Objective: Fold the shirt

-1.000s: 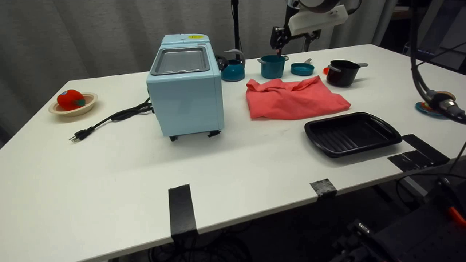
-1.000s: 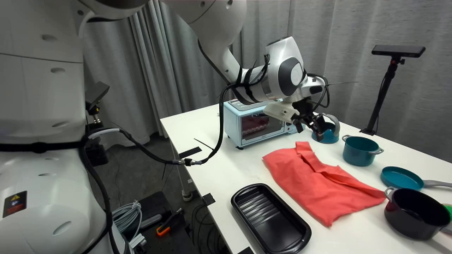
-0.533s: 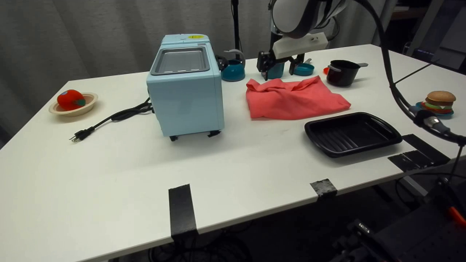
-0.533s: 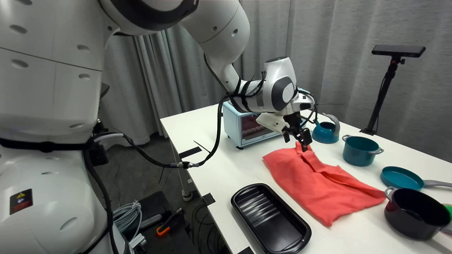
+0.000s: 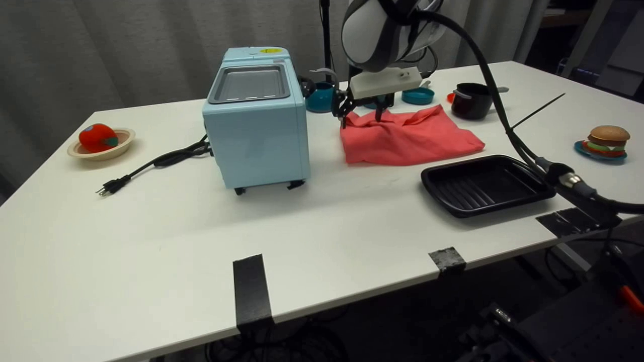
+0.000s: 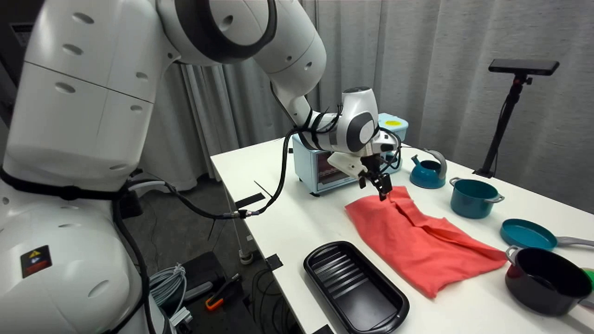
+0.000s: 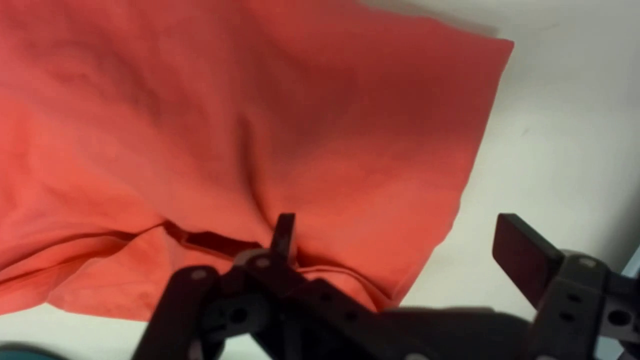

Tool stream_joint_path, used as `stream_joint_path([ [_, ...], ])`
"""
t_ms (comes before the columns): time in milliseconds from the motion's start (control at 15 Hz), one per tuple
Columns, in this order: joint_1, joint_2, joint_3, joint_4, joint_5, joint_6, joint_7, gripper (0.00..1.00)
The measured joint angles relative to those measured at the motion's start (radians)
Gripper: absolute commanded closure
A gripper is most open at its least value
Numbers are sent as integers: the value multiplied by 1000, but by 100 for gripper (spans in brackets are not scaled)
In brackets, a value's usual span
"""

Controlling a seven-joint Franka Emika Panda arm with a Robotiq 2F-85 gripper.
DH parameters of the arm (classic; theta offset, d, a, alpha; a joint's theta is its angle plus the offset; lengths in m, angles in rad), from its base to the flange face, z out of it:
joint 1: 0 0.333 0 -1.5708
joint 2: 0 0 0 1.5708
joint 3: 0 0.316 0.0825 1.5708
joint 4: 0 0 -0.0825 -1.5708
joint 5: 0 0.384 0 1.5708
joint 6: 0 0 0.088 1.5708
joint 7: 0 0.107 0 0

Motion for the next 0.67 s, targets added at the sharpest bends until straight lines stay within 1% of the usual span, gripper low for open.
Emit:
stream_joint_path([
  [267, 3, 64, 3, 48, 27, -16, -27, 0],
  [600, 8, 116, 4, 75, 33, -26, -33, 0],
  [667, 9, 122, 4, 77, 34, -28, -33, 4],
])
